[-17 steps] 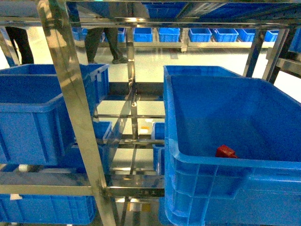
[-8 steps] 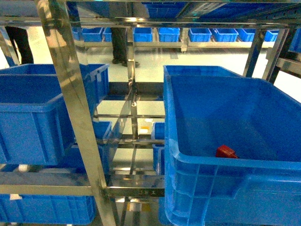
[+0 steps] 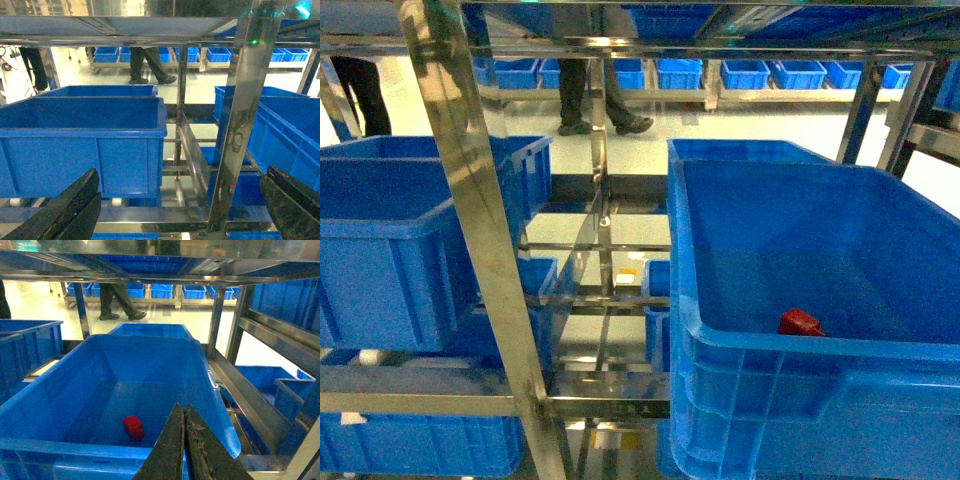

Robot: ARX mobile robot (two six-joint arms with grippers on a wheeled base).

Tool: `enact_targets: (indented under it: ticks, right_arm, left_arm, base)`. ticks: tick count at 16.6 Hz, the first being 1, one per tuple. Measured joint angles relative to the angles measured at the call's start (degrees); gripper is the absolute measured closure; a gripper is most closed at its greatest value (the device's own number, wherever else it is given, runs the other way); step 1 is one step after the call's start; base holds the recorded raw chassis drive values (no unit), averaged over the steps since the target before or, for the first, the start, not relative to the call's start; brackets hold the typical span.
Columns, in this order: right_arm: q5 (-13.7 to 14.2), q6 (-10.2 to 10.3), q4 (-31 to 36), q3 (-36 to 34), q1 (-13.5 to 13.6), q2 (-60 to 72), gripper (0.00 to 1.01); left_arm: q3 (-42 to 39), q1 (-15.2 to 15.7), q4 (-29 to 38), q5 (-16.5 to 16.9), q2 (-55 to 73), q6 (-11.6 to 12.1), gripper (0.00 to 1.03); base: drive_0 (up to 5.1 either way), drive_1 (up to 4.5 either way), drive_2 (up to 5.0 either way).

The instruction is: Pick red block from blue box to shelf

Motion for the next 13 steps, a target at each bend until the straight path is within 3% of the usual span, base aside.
enact_targets:
  ticks: [7, 10, 13]
  right_arm:
    - [0.0, 0.0, -5.2, 0.0, 0.0, -5.6, 0.99]
    - [0.0, 0.0, -20.4, 0.0, 0.0, -21.4, 0.99]
    - [0.0, 0.0, -24.7, 0.0, 0.0, -25.6, 0.99]
  left_arm:
    - [0.0, 0.0, 0.0, 0.0, 0.0, 0.0, 0.05]
    - [0.0, 0.0, 0.0, 0.0, 0.0, 0.0, 0.05]
    - [0.0, 0.0, 0.0, 0.0, 0.0, 0.0, 0.05]
  base:
    - [0.0, 0.0, 0.0]
    - [0.0, 0.0, 0.0]
    - [0.0, 0.0, 0.0]
